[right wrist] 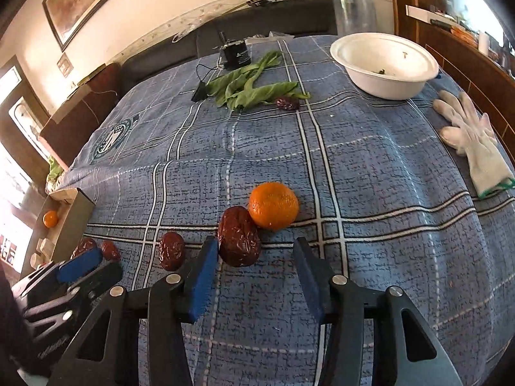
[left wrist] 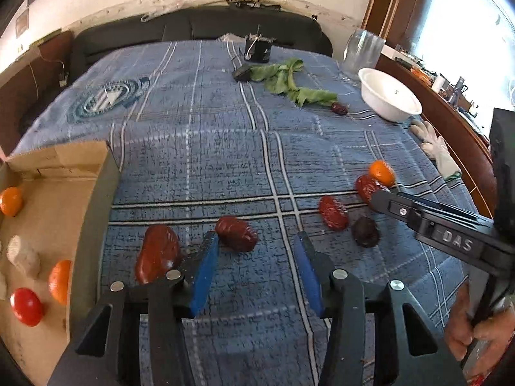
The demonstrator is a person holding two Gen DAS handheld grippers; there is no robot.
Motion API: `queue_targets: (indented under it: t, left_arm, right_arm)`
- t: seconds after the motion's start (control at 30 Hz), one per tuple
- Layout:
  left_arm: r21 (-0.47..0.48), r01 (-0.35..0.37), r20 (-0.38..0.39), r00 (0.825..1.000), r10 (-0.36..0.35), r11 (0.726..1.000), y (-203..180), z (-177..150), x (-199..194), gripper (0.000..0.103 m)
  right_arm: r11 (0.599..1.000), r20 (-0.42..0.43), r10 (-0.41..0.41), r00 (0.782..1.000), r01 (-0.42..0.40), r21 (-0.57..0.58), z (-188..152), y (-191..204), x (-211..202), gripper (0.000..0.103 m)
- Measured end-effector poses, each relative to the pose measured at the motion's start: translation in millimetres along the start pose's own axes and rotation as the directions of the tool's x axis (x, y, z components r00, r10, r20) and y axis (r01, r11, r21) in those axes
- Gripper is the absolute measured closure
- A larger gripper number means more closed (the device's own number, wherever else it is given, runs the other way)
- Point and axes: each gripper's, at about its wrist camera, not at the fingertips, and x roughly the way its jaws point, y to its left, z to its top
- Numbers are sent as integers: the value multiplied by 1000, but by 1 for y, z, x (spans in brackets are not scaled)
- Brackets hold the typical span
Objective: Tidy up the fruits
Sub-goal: 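Grasp a red date with the left gripper while the right gripper grasps a large date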
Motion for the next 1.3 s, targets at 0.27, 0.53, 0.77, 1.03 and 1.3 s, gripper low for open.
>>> queue_targets:
  t: [0.27,0.53,0.77,1.03,1.3]
  left_arm:
    - [-17,23,48,999,-22,1000,8,-6,2,96]
    - [-93,94,58,994,-89,991,23,-7,2,95]
    - [-125,110,98,990,-98,986,26,-5,-3,67]
    - [-31,57,49,997,-55,998,-2,5,14,75]
    - [-57,112,85,991,-107,992,4,3,9,75]
  right_arm:
    - [1000,25,27,999,-27,-3,-3,3,2,74]
    - [1000,55,7,998,-5,-21,-12,6,-6,75]
    - [1000,43,14,999,-13,-27,-12,6,-2,75]
    - [999,45,21,999,-19,-37,-14,8,-3,75]
    - [999,70,13,997,-9,-50,-17,13,-10,75]
